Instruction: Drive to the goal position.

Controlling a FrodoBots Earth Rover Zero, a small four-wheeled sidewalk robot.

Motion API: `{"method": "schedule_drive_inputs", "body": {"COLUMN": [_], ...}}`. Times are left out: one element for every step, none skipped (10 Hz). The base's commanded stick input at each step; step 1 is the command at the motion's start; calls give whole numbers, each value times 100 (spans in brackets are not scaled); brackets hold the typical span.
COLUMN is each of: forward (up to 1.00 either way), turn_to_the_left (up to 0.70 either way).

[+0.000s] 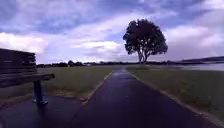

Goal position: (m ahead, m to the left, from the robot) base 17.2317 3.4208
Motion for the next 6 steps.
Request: {"method": "schedule_drive_inputs", "body": {"forward": [70, 70, 70, 70, 70, 70], "turn_to_the_left": [-14, -14, -14, -14, -14, -8]}}
